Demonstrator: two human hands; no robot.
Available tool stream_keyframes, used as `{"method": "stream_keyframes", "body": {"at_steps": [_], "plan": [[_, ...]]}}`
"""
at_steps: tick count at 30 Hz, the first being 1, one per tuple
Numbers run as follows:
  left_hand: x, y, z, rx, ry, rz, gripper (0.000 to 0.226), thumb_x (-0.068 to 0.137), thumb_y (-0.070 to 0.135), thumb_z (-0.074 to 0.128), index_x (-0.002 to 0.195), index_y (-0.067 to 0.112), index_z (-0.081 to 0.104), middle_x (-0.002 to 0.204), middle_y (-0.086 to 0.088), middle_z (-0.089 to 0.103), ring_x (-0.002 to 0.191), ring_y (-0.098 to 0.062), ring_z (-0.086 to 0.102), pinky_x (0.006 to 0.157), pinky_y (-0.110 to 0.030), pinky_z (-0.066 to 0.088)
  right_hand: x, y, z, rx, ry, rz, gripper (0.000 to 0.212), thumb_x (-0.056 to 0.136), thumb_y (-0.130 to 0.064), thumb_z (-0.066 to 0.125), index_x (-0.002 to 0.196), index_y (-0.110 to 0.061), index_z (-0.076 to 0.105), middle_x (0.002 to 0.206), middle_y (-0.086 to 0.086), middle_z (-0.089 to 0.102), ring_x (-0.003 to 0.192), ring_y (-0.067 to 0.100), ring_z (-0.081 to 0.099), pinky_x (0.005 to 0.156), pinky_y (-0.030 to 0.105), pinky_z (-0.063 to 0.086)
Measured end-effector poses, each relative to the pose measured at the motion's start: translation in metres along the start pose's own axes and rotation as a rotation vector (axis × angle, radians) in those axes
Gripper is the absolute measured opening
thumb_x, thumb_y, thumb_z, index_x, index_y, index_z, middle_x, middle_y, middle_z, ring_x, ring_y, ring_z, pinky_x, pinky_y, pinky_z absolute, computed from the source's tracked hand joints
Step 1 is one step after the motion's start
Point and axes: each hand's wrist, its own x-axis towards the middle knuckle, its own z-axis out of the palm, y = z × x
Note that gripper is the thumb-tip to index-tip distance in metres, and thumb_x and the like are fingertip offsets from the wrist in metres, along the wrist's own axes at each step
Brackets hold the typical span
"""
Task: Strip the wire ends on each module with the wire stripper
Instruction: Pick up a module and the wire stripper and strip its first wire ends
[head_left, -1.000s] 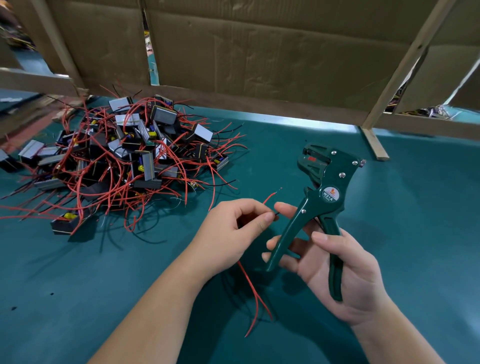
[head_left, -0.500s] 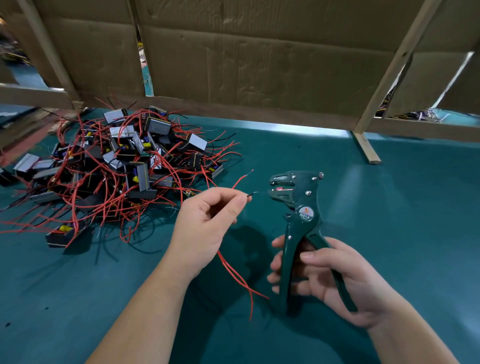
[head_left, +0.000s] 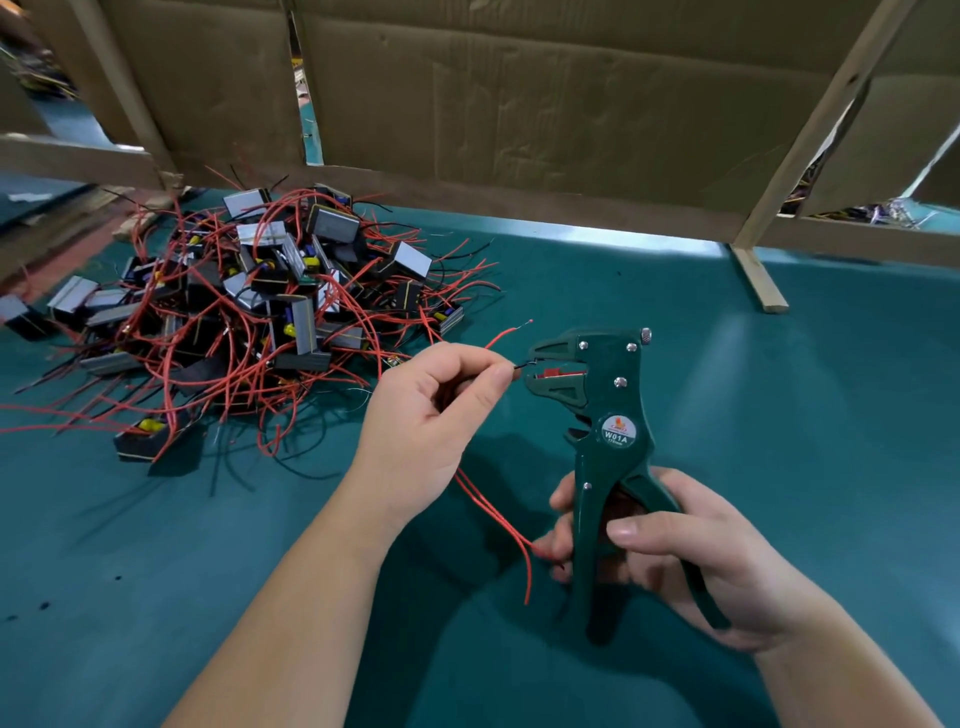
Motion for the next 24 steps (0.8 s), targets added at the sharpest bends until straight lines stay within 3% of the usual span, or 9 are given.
{"method": "stream_keyframes", "body": {"at_steps": [2,7,11,13,16,18,24], "plan": [[0.000,-0.001,-0.002,0.060,-0.018,0.030,0.007,0.085,0.025,0.063,0.080,0.027,0.068,0.064,0.014,0.054,0.060,-0.005,0.045,0.060,-0.014,0.037,0.001,0.002,0.002,-0.040,0.024,-0.052,0.037,0.065,-0.016,0.071,0.098,0.000,0.068,0.088,0.031,0.065,0.101,0.049,0.061,0.089,0.048,0.050],[0.002,0.000,-0.008,0.202,-0.024,0.132,0.013,0.088,0.026,0.063,0.082,0.037,0.066,0.073,0.004,0.059,0.064,-0.003,0.050,0.064,-0.014,0.037,-0.001,0.005,0.001,-0.109,0.129,-0.108,0.044,0.061,-0.019,0.074,0.100,0.000,0.067,0.090,0.029,0.068,0.101,0.046,0.064,0.085,0.044,0.054],[0.003,0.001,-0.011,0.176,-0.028,0.139,0.014,0.087,0.025,0.064,0.081,0.037,0.067,0.075,-0.001,0.056,0.064,-0.014,0.055,0.061,-0.023,0.045,-0.002,0.002,0.003,-0.123,0.081,-0.061,0.038,0.063,-0.019,0.073,0.098,-0.005,0.070,0.087,0.026,0.067,0.083,0.046,0.067,0.072,0.046,0.055],[0.002,0.003,-0.010,0.126,-0.038,0.121,0.016,0.087,0.022,0.064,0.080,0.036,0.068,0.076,-0.002,0.053,0.061,-0.016,0.056,0.052,-0.024,0.049,-0.003,0.002,0.005,-0.112,0.065,-0.035,0.036,0.064,-0.019,0.073,0.098,-0.005,0.070,0.085,0.025,0.066,0.077,0.045,0.066,0.068,0.044,0.054],[0.001,0.004,-0.010,0.129,-0.045,0.131,0.017,0.087,0.020,0.063,0.080,0.035,0.067,0.073,0.000,0.050,0.053,-0.004,0.053,0.046,-0.015,0.044,-0.003,0.002,0.006,-0.077,0.052,-0.012,0.036,0.065,-0.018,0.073,0.097,-0.002,0.068,0.082,0.027,0.064,0.070,0.044,0.064,0.063,0.042,0.053],[0.001,0.005,-0.011,0.151,-0.044,0.141,0.017,0.087,0.020,0.063,0.080,0.035,0.067,0.072,0.002,0.050,0.051,-0.004,0.051,0.046,-0.014,0.043,-0.003,0.001,0.007,-0.064,0.037,-0.002,0.035,0.066,-0.018,0.074,0.096,-0.001,0.067,0.080,0.027,0.063,0.068,0.043,0.062,0.062,0.043,0.052],[0.002,0.007,-0.013,0.279,-0.045,0.210,0.012,0.088,0.021,0.063,0.081,0.031,0.066,0.072,0.010,0.049,0.060,-0.009,0.049,0.057,-0.029,0.045,-0.003,0.000,0.008,-0.060,0.021,0.029,0.045,0.060,-0.025,0.085,0.093,0.000,0.068,0.077,0.028,0.061,0.065,0.042,0.061,0.059,0.043,0.053]]}}
